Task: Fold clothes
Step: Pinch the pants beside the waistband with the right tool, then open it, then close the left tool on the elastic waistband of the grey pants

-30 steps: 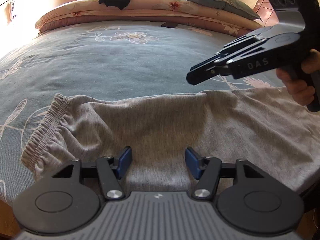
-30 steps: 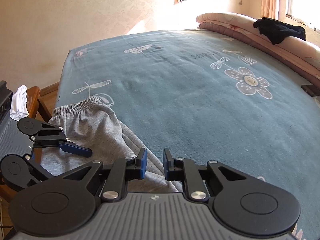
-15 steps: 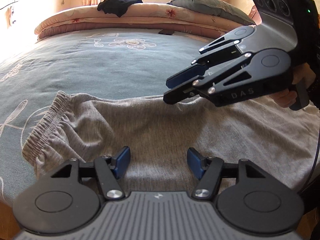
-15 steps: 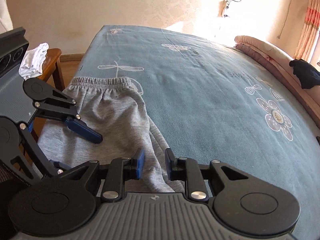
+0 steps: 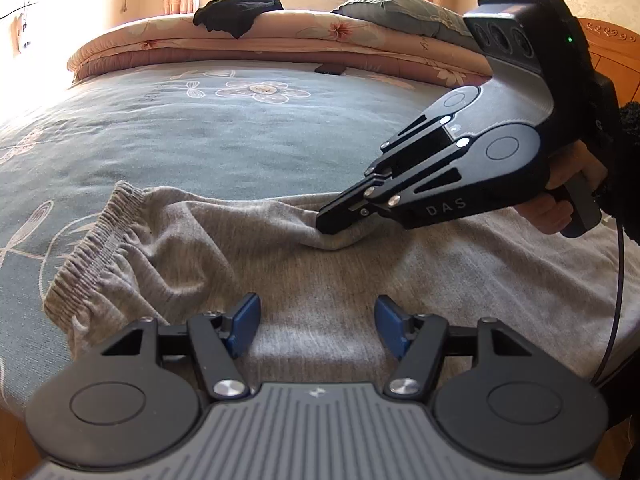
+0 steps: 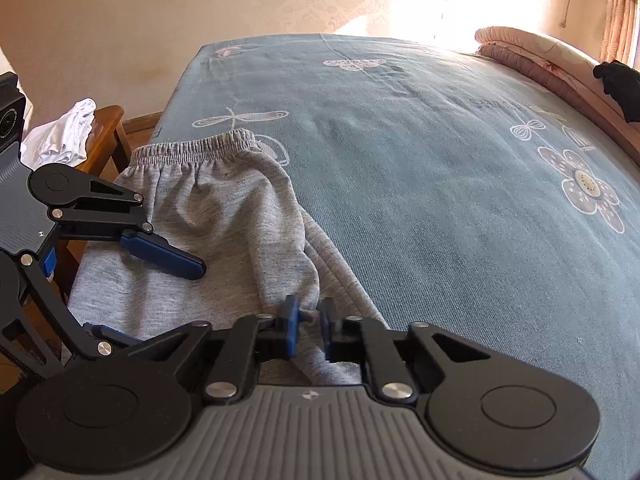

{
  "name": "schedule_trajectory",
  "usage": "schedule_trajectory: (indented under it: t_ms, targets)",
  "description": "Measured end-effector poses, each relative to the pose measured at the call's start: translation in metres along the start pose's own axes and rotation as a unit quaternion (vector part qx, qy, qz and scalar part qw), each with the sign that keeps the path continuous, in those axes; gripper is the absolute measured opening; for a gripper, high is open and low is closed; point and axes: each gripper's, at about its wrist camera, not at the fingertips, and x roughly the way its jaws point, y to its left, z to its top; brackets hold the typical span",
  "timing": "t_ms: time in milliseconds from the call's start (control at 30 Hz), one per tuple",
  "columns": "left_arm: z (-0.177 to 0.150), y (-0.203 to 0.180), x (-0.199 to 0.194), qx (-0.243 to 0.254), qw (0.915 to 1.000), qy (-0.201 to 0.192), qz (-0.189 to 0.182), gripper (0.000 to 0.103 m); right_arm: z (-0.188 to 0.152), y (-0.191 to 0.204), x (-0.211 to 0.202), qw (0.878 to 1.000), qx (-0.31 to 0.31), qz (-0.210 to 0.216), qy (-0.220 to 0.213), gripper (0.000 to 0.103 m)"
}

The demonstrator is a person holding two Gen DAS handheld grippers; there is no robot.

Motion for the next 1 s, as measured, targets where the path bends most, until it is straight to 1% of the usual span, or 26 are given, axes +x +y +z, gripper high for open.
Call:
schedule_trajectory:
  t_ms: [33,67,133,167,200,300,333,433,500,533,567,600,733,767,900,1000]
  targets:
    - [0.001,0.000,-0.001,-0.002,1.0000,0.001,0.001,0.064,0.003,0.002,0.002,1.000,-0.011,-0.028,-0.002,0.003]
    - [0.002,-0.001,-0.003,-0.002,1.0000,0.001,0.001,0.065,0.007,-0.001,0.006,0.999,-0.006,-0.034,0.003,0.003]
    - [0.003,-0.002,-0.006,-0.001,1.0000,-0.001,0.008,0.067,0.012,-0.009,0.011,0.999,0.019,-0.034,0.004,0.003]
    - [0.003,-0.002,-0.008,0.000,0.9999,-0.002,0.012,0.069,0.014,-0.012,0.008,0.999,0.028,-0.036,-0.001,0.003]
    - [0.003,-0.002,-0.010,0.001,0.9999,-0.003,0.013,0.069,0.016,-0.015,0.005,0.999,0.037,-0.037,-0.007,0.003]
    - [0.000,-0.003,-0.014,0.004,0.9999,0.000,0.012,0.069,0.017,-0.023,-0.024,0.997,0.066,-0.027,-0.027,0.008]
    - [0.000,-0.003,-0.015,0.006,0.9999,0.001,0.012,0.069,0.016,-0.024,-0.031,0.997,0.068,-0.024,-0.022,0.009]
    - [-0.002,-0.005,-0.015,0.011,0.9999,0.009,0.008,0.069,0.005,-0.017,-0.037,0.998,0.060,-0.016,0.023,0.009]
    - [-0.004,-0.006,-0.015,0.010,0.9998,0.017,0.008,0.069,-0.005,-0.011,-0.028,0.997,0.051,-0.021,0.053,0.009]
    - [-0.006,-0.005,-0.015,0.006,0.9997,0.022,0.010,0.069,-0.010,-0.008,-0.021,0.996,0.046,-0.034,0.063,0.010]
    - [-0.007,-0.005,-0.016,0.004,0.9996,0.027,0.010,0.069,-0.013,-0.008,-0.015,0.996,0.040,-0.051,0.067,0.010]
    - [-0.009,-0.005,-0.017,0.005,0.9995,0.029,0.012,0.069,-0.012,-0.007,-0.010,0.995,0.040,-0.055,0.066,0.011]
    - [-0.013,-0.005,-0.027,0.013,0.9989,0.042,0.017,0.069,0.003,-0.003,0.003,0.996,0.051,-0.041,0.060,0.012]
    - [-0.013,-0.005,-0.030,0.013,0.9989,0.041,0.018,0.069,0.007,-0.002,0.007,0.996,0.054,-0.038,0.058,0.015]
    - [-0.016,-0.003,-0.034,0.002,0.9990,0.037,0.022,0.069,0.022,0.003,0.020,0.996,0.065,-0.025,0.052,0.015]
    - [-0.019,-0.006,-0.034,0.002,0.9990,0.037,0.025,0.069,0.033,0.006,0.030,0.996,0.073,-0.015,0.047,0.015]
